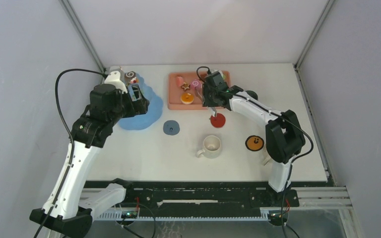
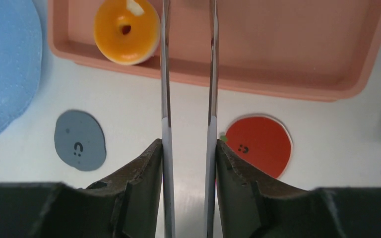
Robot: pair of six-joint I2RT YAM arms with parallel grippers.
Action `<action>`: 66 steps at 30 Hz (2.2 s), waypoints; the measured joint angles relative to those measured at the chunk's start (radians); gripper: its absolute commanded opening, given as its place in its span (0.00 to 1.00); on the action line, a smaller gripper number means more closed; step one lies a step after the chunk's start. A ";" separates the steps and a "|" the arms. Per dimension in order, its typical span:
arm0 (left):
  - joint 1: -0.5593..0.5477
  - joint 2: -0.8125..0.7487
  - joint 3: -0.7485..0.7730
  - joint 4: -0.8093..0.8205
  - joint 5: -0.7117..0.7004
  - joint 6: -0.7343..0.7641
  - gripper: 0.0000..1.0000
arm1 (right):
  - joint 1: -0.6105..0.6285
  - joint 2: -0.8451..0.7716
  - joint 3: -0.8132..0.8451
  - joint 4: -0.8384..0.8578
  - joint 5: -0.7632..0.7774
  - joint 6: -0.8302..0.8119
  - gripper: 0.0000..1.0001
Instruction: Serve the afternoon tea
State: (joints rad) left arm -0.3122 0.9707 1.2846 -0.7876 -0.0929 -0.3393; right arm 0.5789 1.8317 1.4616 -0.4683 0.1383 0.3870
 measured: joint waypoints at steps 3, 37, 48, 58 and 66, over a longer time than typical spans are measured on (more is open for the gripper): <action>0.000 -0.001 -0.001 0.001 -0.010 0.000 0.87 | 0.000 0.052 0.060 0.000 0.004 0.000 0.48; 0.015 -0.030 0.002 -0.024 -0.138 0.038 0.87 | 0.061 -0.105 -0.003 -0.014 0.074 -0.049 0.00; 0.205 -0.133 0.002 -0.049 -0.140 0.026 0.87 | 0.339 -0.174 0.041 -0.032 0.013 -0.103 0.00; 0.249 -0.181 0.002 -0.051 -0.129 0.008 0.87 | 0.438 -0.008 0.294 -0.087 -0.031 -0.174 0.00; 0.250 -0.185 0.002 -0.052 -0.117 0.007 0.87 | 0.446 0.074 0.344 -0.118 -0.047 -0.192 0.00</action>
State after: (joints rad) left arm -0.0620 0.7860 1.2869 -0.8398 -0.2104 -0.3325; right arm 1.0245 1.9053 1.8057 -0.5865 0.0914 0.1947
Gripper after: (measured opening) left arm 0.868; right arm 0.255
